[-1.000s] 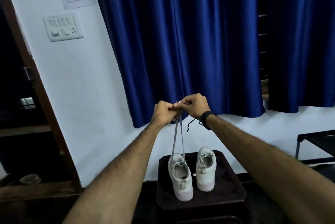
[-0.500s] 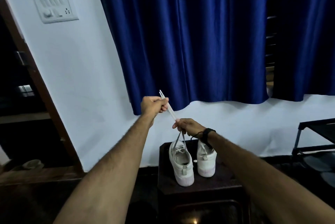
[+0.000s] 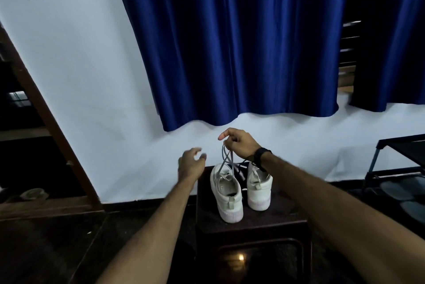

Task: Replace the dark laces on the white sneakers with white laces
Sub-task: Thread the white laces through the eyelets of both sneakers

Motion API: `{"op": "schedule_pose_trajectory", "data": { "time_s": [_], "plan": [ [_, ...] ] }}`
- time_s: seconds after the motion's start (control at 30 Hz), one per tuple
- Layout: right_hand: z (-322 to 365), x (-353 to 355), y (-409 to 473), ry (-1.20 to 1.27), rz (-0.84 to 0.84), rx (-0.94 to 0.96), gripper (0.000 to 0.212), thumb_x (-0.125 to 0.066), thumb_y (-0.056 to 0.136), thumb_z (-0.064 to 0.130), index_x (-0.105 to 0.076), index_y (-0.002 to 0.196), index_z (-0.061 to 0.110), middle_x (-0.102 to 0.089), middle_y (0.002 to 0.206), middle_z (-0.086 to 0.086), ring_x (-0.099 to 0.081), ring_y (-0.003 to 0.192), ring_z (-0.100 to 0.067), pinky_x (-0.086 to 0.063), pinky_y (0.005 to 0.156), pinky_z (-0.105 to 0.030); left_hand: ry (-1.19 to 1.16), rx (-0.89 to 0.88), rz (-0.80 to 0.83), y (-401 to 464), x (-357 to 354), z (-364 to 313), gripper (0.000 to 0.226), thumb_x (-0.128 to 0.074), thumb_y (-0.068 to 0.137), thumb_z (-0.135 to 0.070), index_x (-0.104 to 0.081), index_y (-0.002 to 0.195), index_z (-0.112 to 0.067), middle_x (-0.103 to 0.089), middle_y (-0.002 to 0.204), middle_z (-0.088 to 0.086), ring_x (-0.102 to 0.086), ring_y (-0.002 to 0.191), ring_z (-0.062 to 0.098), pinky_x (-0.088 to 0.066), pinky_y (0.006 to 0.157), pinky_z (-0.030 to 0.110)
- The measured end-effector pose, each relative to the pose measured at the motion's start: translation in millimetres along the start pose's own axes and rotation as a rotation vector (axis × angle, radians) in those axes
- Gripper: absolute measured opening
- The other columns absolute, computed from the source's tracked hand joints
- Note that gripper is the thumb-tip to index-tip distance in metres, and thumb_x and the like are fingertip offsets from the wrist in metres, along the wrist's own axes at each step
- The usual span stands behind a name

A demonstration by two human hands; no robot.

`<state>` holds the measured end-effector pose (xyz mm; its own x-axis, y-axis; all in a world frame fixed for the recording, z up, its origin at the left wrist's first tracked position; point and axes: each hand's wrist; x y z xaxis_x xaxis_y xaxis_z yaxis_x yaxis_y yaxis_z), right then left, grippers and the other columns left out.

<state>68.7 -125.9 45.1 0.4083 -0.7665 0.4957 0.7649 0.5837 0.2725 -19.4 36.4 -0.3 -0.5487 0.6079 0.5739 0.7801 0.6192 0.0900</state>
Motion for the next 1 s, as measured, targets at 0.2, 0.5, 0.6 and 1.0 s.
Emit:
{"op": "schedule_pose_trajectory", "data": {
  "time_s": [0.2,0.5,0.6,1.0],
  "plan": [
    [0.6,-6.3,10.4,0.083,0.033,-0.017,0.028,-0.044,0.089,-0.001,-0.066,0.091,0.016,-0.065,0.069,0.001,-0.063,0.068,-0.013,-0.054,0.07,-0.029,-0.532,-0.05,0.385,-9.3,-28.8,-36.9,0.045,-0.03,0.106,-0.039,-0.066,0.117,-0.015,-0.068,0.108,-0.002,-0.062,0.095,0.006,-0.044,0.091,0.026],
    [-36.4,-25.9,-6.2,0.041,-0.24,-0.108,0.02,-0.058,0.092,0.009,-0.075,0.1,0.014,-0.072,0.087,0.006,-0.062,0.073,-0.002,-0.043,0.072,-0.012,-0.555,0.038,0.264,1.0,-41.6,-11.1,0.009,-0.069,0.089,-0.015,-0.078,0.088,-0.013,-0.067,0.07,0.005,-0.059,0.065,0.012,-0.048,0.062,0.018],
    [-54.8,-46.5,-26.5,-0.009,-0.383,-0.171,0.018,-0.067,0.086,0.01,-0.077,0.101,0.015,-0.075,0.097,-0.002,-0.067,0.087,-0.01,-0.042,0.076,-0.008,-0.369,0.035,0.137,6.2,-41.9,-16.9,0.004,-0.079,0.078,-0.017,-0.079,0.077,-0.013,-0.073,0.066,0.005,-0.063,0.061,0.013,-0.051,0.063,0.021],
    [-47.7,-89.8,-52.4,0.019,-0.302,-0.139,0.023,-0.065,0.084,0.014,-0.07,0.106,0.013,-0.065,0.081,0.003,-0.052,0.061,0.002,-0.034,0.055,-0.003,-0.241,0.225,-0.094,-2.0,-51.1,-31.7,0.015,-0.089,0.064,-0.018,-0.077,0.07,-0.011,-0.071,0.06,0.004,-0.065,0.053,0.016,-0.06,0.064,0.028]
  ]
}}
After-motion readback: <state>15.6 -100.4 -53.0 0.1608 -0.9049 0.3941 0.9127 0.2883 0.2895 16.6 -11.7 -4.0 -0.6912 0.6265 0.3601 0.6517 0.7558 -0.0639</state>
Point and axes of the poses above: each hand's wrist, its own y-axis towards the middle knuckle, its own x-axis out of the back of the hand, z = x × y
